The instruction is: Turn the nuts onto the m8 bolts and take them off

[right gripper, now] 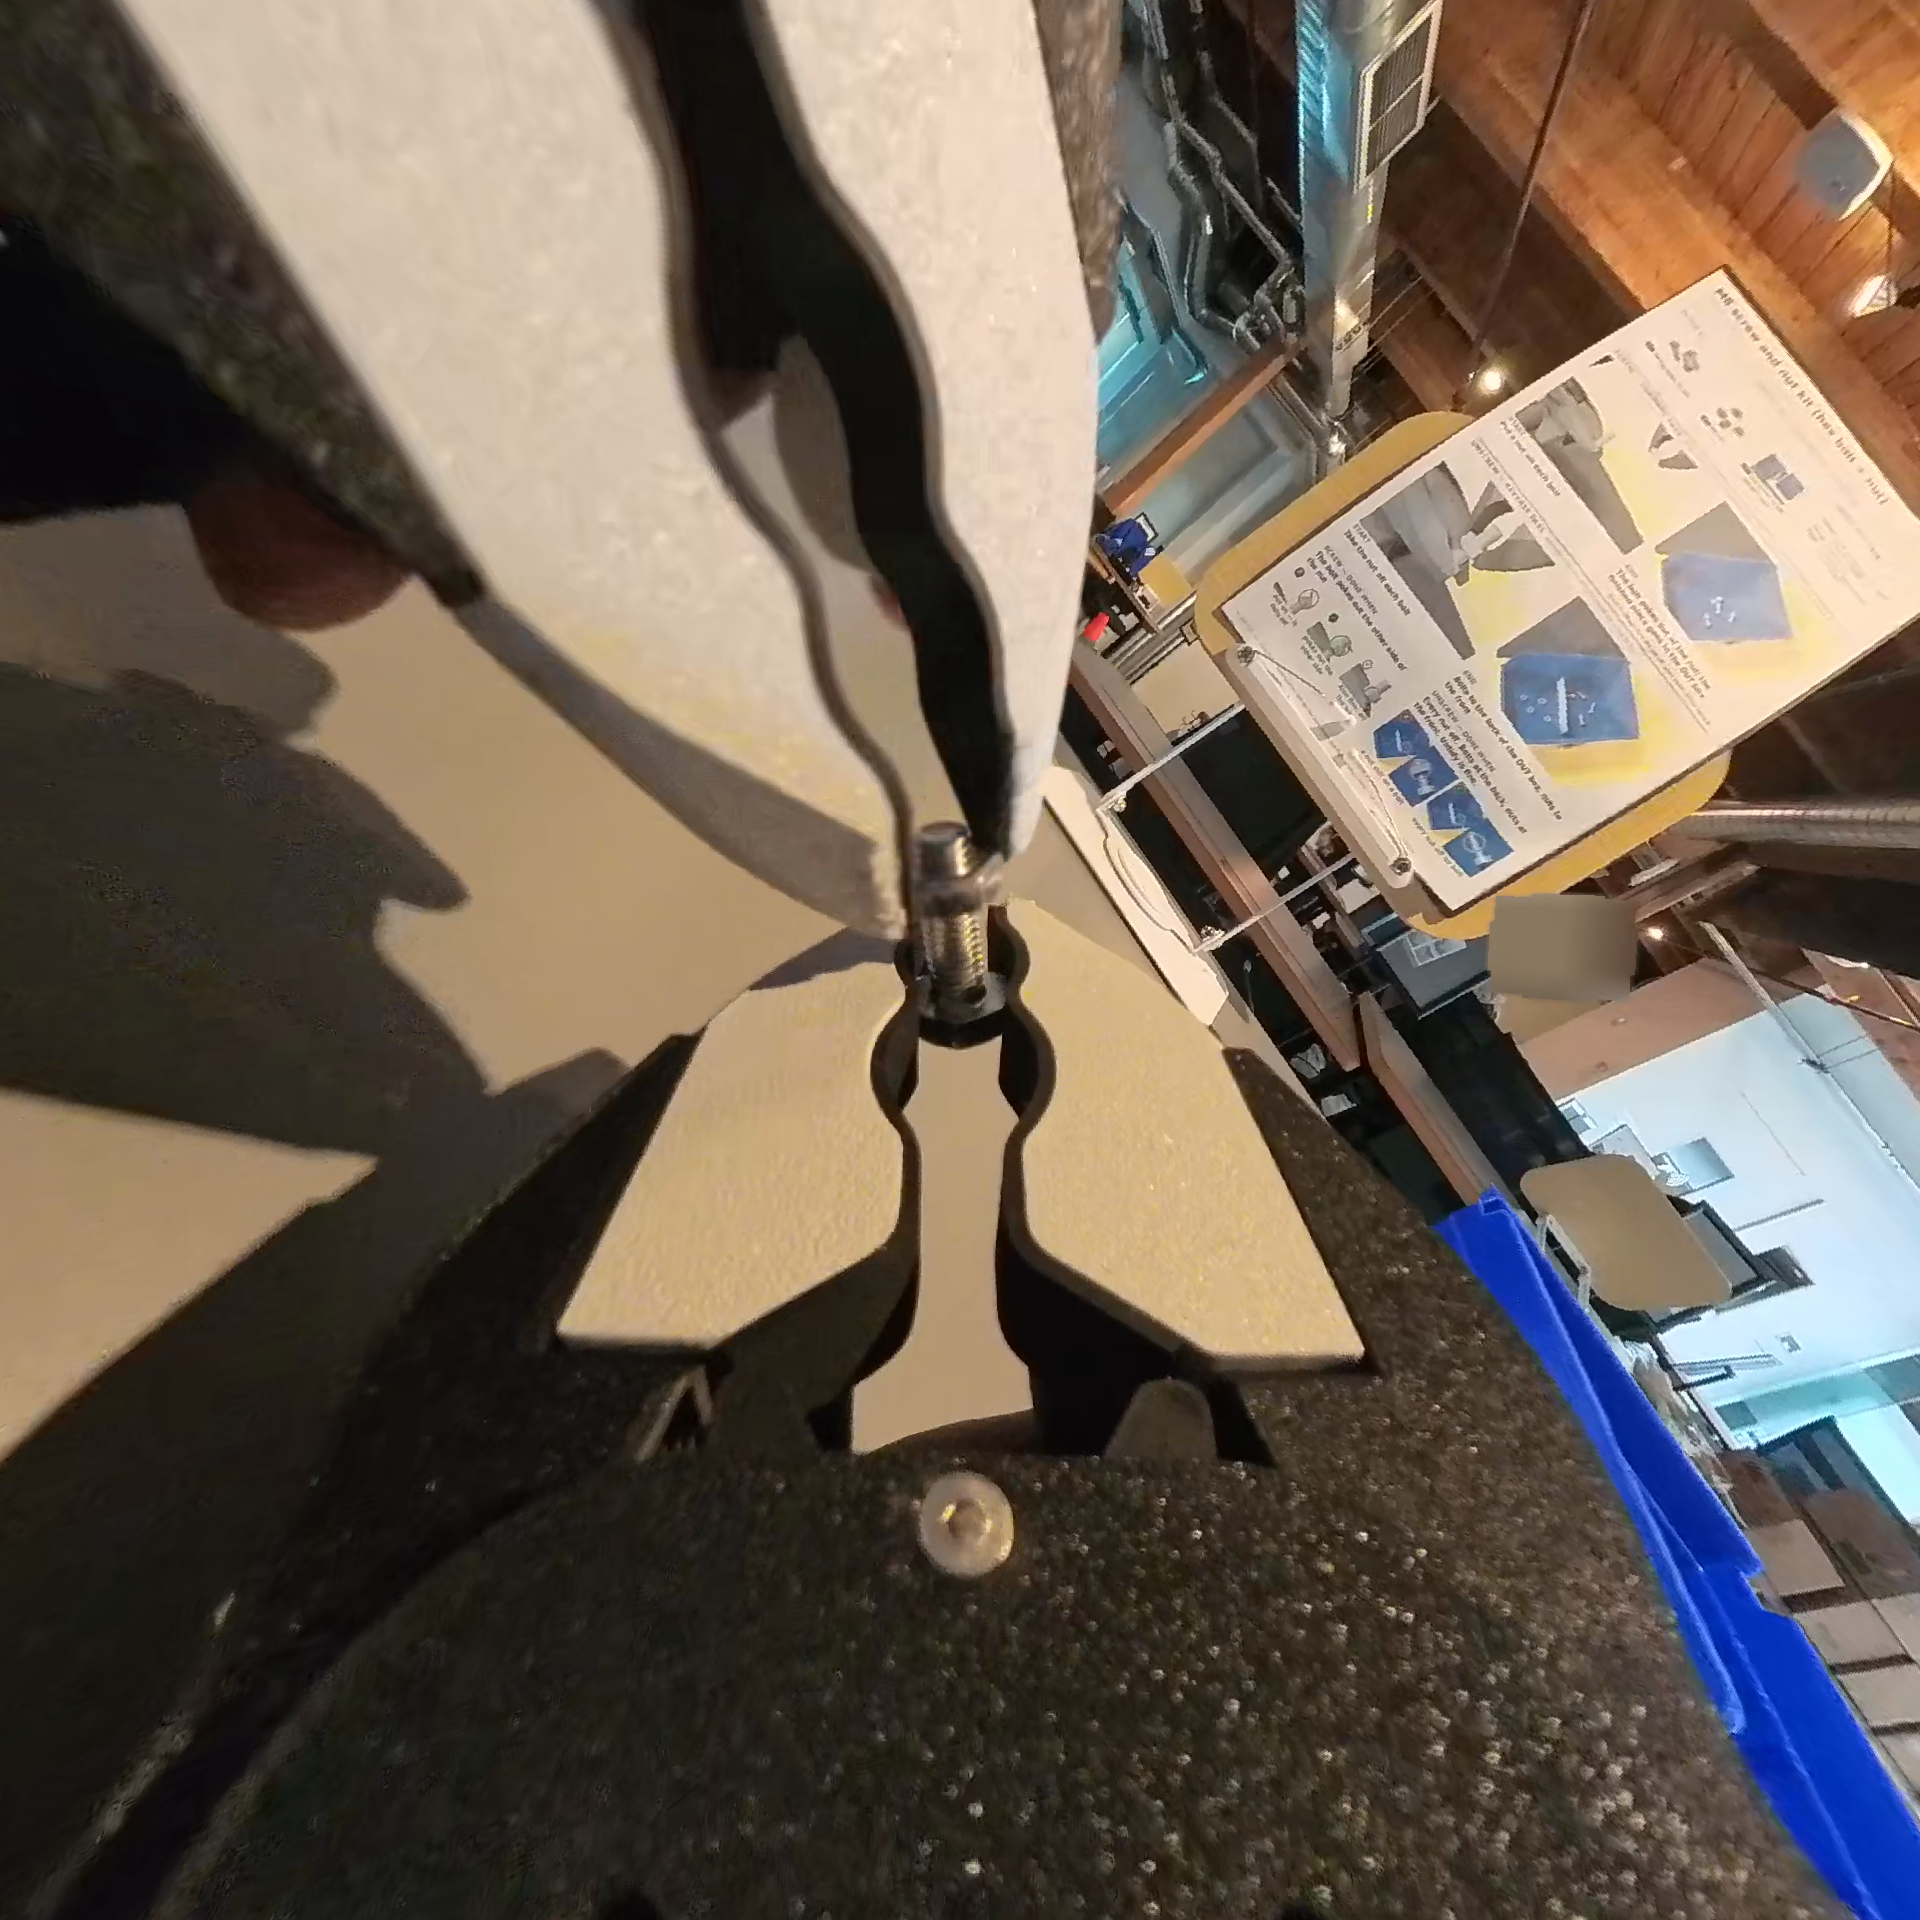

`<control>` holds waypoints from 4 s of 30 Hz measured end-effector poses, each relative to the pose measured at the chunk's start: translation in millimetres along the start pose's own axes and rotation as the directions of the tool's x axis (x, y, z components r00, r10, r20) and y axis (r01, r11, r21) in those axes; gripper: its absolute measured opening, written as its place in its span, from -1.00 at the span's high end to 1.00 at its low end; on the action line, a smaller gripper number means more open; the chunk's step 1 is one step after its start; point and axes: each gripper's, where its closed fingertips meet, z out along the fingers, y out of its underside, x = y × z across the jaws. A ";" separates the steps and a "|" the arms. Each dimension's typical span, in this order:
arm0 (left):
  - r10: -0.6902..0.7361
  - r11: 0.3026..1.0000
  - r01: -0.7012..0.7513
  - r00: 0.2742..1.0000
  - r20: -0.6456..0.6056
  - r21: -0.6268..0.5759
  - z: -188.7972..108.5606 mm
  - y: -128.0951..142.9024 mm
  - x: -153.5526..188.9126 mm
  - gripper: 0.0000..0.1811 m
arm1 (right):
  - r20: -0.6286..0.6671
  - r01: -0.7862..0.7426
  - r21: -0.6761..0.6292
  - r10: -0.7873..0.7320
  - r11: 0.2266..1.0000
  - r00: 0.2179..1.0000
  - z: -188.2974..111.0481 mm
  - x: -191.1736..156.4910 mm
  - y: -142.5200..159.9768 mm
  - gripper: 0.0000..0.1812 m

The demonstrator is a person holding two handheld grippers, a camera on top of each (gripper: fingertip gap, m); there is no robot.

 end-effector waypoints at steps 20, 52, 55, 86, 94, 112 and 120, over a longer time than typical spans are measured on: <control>-0.471 0.881 0.474 0.873 -0.123 -0.012 -4.5 -9.3 0.4 0.75 | 0.004 -0.009 0.005 0.009 1.000 1.000 -0.2 -0.7 -0.8 0.89; -0.269 0.961 0.273 0.960 -0.074 0.049 -10.9 -7.2 -8.1 0.64 | 0.026 0.000 0.010 0.000 1.000 1.000 0.1 -4.8 -1.8 0.89; -0.479 0.878 0.477 0.869 -0.125 -0.041 -9.9 -2.1 -4.1 0.70 | 0.025 0.002 0.010 -0.002 1.000 1.000 0.1 -4.8 -1.8 0.89; -0.486 0.873 0.487 0.866 -0.114 -0.023 -9.3 -1.9 -5.5 0.62 | 0.024 -0.005 0.005 0.005 1.000 1.000 0.4 -3.6 -1.0 0.89; -0.681 0.732 0.674 0.714 -0.164 -0.103 -2.1 -0.8 4.7 0.74 | 0.022 0.000 0.004 0.000 1.000 1.000 0.3 -4.0 -0.7 0.89; -0.347 0.937 0.349 0.931 -0.112 -0.002 -9.2 -1.7 0.1 0.65 | 0.022 -0.008 0.005 0.008 1.000 1.000 0.0 -4.1 -0.3 0.89; -0.637 0.770 0.632 0.754 -0.161 -0.088 -4.2 0.0 3.7 0.72 | 0.023 -0.003 0.003 0.003 1.000 1.000 -0.1 -5.0 -0.2 0.89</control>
